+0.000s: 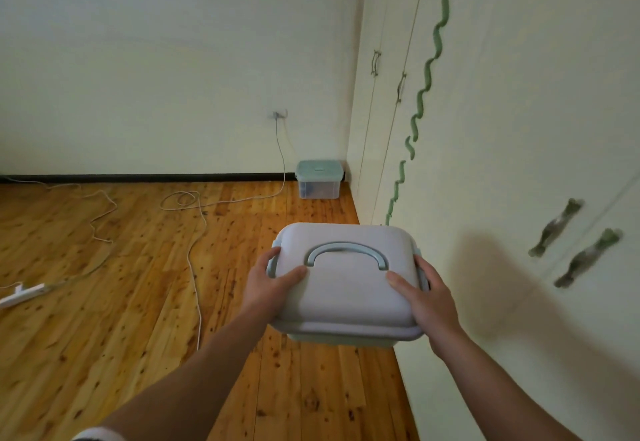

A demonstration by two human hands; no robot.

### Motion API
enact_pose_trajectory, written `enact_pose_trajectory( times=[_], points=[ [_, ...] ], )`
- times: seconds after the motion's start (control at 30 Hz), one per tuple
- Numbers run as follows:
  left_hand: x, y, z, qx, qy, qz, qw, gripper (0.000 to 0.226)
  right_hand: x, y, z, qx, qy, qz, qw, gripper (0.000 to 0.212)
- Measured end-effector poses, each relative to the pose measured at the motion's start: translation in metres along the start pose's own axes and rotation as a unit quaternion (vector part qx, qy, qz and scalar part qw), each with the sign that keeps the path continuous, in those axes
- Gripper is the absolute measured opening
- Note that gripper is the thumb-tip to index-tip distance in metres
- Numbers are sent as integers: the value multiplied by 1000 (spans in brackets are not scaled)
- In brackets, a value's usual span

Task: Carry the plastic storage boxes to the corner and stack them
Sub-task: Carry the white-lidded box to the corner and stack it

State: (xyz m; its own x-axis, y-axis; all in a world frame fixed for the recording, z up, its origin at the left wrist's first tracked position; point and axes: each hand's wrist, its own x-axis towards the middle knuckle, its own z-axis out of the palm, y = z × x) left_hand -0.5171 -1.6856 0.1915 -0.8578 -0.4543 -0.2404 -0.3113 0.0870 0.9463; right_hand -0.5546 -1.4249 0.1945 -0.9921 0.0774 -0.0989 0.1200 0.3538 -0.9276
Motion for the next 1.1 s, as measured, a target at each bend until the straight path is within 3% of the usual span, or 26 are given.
enact_pose_trajectory(
  times=[0.6,1.1],
  points=[
    [182,38,-26,-12,8,-5,1000,65,156,-59,102,-24,-14,-5,1000,74],
    [347,91,58,-22,51,-21,998,65,373,-73,115,-34,-66,-23,997,75]
  ],
)
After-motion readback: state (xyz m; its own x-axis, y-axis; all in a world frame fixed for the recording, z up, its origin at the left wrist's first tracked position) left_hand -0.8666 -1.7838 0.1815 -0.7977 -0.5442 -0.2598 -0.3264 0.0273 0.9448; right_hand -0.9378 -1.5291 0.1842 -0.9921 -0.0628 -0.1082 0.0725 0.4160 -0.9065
